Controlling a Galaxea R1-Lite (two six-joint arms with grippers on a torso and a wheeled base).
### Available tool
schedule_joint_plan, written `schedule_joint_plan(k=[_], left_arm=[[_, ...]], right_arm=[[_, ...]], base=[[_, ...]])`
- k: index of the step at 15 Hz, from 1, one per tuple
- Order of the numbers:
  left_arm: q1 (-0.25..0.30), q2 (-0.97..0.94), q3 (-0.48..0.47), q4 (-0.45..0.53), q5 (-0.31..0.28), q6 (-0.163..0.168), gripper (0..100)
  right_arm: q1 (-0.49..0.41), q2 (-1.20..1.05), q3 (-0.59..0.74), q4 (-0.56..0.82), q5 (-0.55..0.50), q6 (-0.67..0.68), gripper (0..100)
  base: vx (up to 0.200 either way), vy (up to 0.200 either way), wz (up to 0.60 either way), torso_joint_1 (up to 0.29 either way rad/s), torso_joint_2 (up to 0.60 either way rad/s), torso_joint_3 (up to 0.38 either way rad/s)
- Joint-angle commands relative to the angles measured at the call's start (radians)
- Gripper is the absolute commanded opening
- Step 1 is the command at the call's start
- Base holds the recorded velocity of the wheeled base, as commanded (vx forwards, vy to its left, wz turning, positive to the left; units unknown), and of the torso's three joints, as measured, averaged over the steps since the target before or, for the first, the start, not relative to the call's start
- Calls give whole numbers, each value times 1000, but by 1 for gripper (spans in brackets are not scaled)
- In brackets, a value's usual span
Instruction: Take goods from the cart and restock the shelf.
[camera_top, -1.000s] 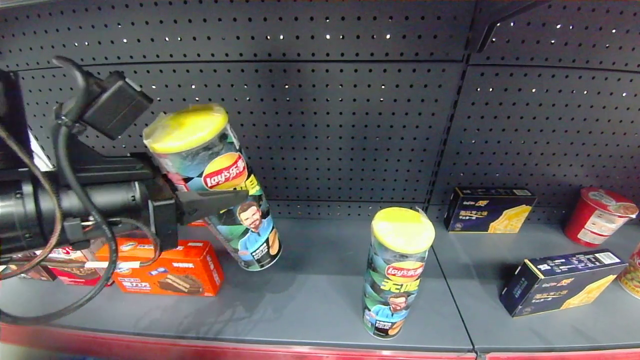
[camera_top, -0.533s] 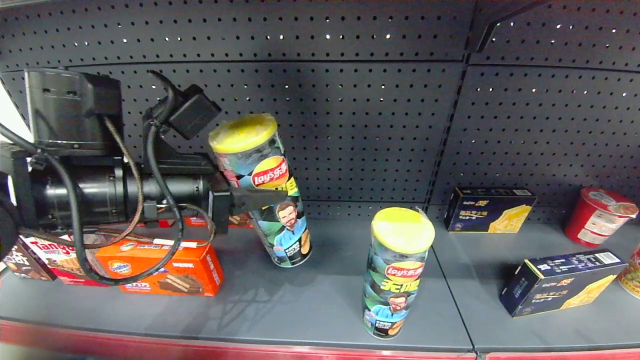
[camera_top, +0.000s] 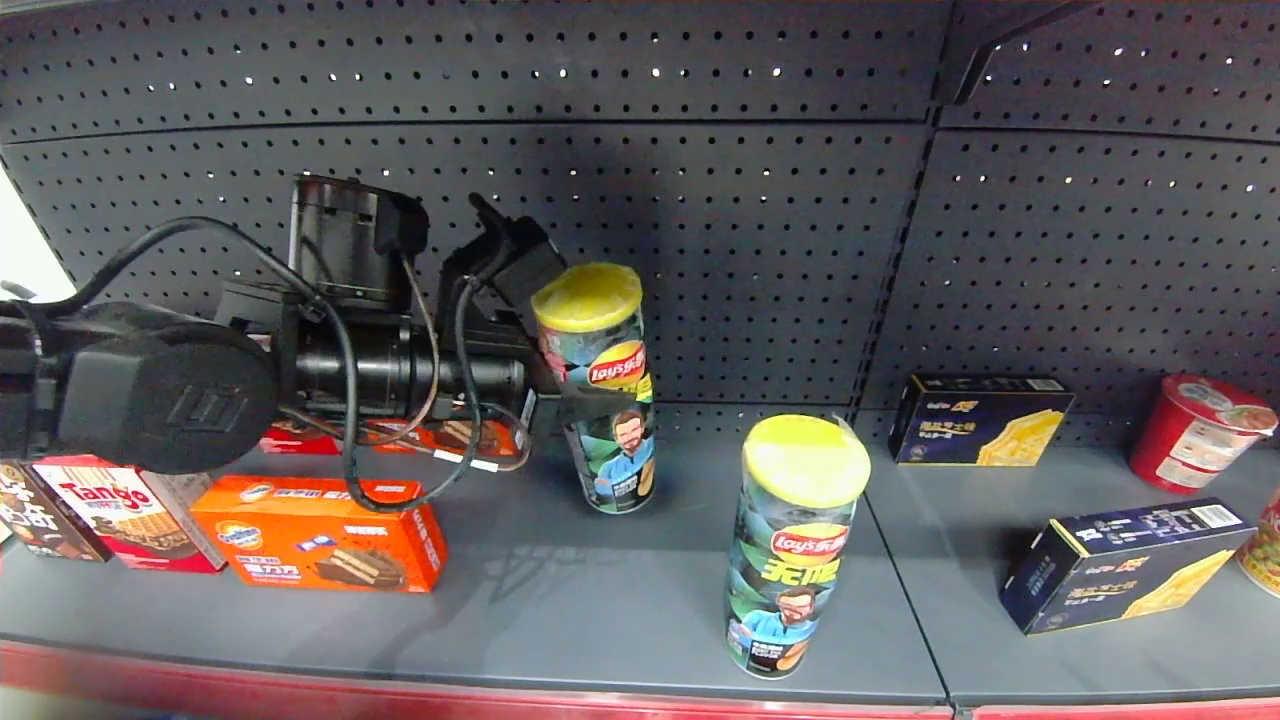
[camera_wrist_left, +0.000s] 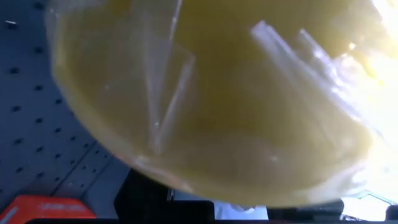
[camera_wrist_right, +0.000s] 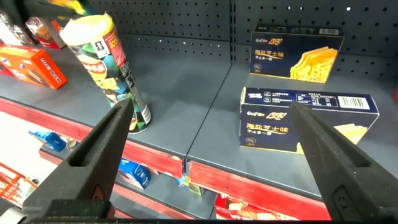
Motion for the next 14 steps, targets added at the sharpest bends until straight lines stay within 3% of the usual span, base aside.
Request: schedule_joint_plan(k=[1, 3, 4, 14], left_arm=[[-11, 66, -51, 4, 0, 0, 0], [-12, 80, -91, 37, 0, 0, 0], [-14, 109, -166, 108, 0, 2, 0], [-54, 270, -345, 117, -1, -3, 0]], right_arm=[[0, 0, 1, 0, 0, 1, 100], [0, 0, 2, 0, 0, 1, 100], [0, 0, 2, 0, 0, 1, 100], [-4, -17, 11, 3, 0, 1, 100]], base=[[0, 0, 0, 0, 0, 0], [0, 0, 0, 0, 0, 0], [0, 0, 0, 0, 0, 0], [0, 0, 0, 0, 0, 0]])
